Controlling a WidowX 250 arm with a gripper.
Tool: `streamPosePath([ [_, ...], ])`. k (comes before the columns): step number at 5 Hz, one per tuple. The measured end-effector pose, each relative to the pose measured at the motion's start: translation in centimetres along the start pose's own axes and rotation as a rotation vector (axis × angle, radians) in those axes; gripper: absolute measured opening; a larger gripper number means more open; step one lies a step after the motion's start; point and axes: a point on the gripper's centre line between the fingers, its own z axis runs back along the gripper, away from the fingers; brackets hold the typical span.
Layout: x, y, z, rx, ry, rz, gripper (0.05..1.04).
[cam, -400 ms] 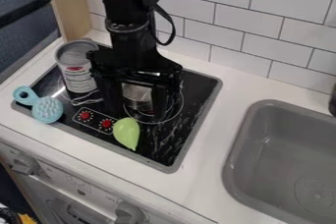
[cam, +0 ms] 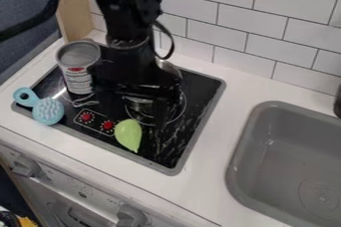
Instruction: Take green pepper and place it in the plated pot
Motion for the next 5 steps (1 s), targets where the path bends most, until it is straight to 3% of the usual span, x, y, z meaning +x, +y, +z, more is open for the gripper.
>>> streamPosePath([
  [1, 0.6, 0.6, -1.3, 0.035, -0.037, 0.056, 1.001],
  [3, 1.3, 0.8, -4.6, 0.086, -0.007, 0.072, 1.001],
  [4, 1.1, 0.8, -5.7, 0.113, 0.016, 0.070, 0.948],
  [5, 1.2, 0.3, -6.7, 0.136, 0.015, 0.054, 0.710],
])
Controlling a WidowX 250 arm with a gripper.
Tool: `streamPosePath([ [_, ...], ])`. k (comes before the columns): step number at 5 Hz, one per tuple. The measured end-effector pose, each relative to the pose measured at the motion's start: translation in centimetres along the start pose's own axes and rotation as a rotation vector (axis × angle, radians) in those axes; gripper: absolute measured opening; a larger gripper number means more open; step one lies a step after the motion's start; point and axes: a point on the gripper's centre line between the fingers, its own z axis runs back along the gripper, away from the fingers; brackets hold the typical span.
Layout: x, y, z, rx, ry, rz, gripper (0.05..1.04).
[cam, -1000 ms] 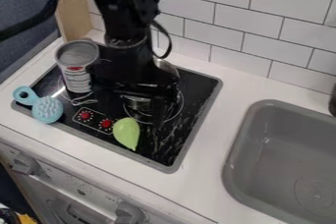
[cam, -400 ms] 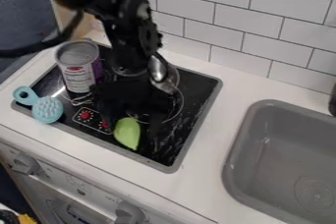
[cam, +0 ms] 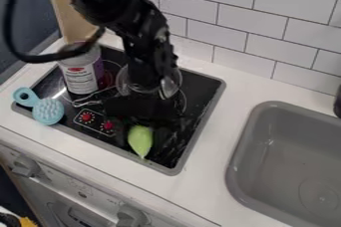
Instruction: Take green pepper and place it in the plated pot
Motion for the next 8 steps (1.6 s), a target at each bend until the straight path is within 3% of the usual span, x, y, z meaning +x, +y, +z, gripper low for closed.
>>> streamPosePath([
  [2, -0.8, -0.2, 0.6, -0.016, 0.015, -0.014, 0.699],
  [3, -1.1, -0.3, 2.2, -0.030, 0.036, -0.032, 0.699],
  [4, 0.3, -0.7, 5.3, -0.035, 0.050, -0.041, 0.699],
  [5, 3.3, -0.9, 8.7, -0.046, 0.020, -0.052, 0.699],
  [6, 6.7, 0.5, 8.5, -0.061, 0.053, 0.004, 0.699],
  [7, 8.1, 0.6, 6.1, -0.053, 0.090, 0.008, 0.699],
  [8, 8.5, 0.9, 3.9, -0.012, 0.102, 0.005, 0.699],
])
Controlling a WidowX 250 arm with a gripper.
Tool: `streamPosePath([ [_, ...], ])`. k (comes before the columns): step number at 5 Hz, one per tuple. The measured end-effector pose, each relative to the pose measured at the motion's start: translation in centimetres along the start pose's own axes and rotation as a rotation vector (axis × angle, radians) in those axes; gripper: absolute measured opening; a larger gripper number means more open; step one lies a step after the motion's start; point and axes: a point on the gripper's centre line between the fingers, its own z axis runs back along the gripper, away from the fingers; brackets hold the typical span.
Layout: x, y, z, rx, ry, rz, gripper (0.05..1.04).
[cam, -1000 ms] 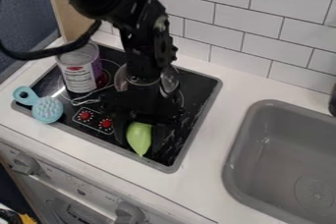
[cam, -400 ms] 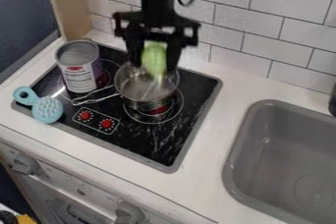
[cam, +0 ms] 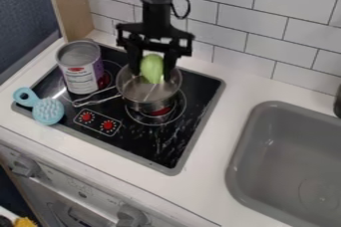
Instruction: Take green pepper and place it in the plated pot
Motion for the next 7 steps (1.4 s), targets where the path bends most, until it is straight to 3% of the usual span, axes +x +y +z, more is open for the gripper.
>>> streamPosePath([
  [2, 0.9, -0.4, -2.7, 0.009, -0.025, -0.016, 0.699],
  [3, 0.8, -0.5, -3.7, 0.018, -0.006, -0.032, 0.767],
  [4, 0.8, -0.6, -3.4, 0.046, -0.001, -0.047, 0.997],
  [6, 0.6, -0.6, -2.6, 0.028, 0.000, -0.028, 0.999],
  [7, 0.4, 0.0, -0.1, -0.001, -0.019, -0.013, 0.999],
])
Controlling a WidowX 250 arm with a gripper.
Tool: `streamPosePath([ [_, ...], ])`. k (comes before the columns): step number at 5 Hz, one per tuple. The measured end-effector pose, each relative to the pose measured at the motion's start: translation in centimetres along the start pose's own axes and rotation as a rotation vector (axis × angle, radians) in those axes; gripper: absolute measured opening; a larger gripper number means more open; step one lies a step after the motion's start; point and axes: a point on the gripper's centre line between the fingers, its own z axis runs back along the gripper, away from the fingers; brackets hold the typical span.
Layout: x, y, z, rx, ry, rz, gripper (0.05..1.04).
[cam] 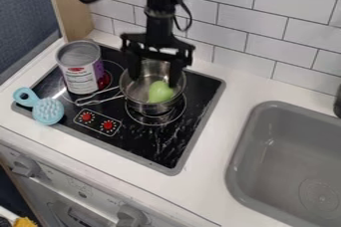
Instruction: Take green pepper and place it in the plated pot
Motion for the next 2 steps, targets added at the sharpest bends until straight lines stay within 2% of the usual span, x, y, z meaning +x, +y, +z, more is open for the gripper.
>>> streamPosePath([
  [2, -1.2, 1.5, 5.5, -0.026, -0.037, 0.022, 0.999],
])
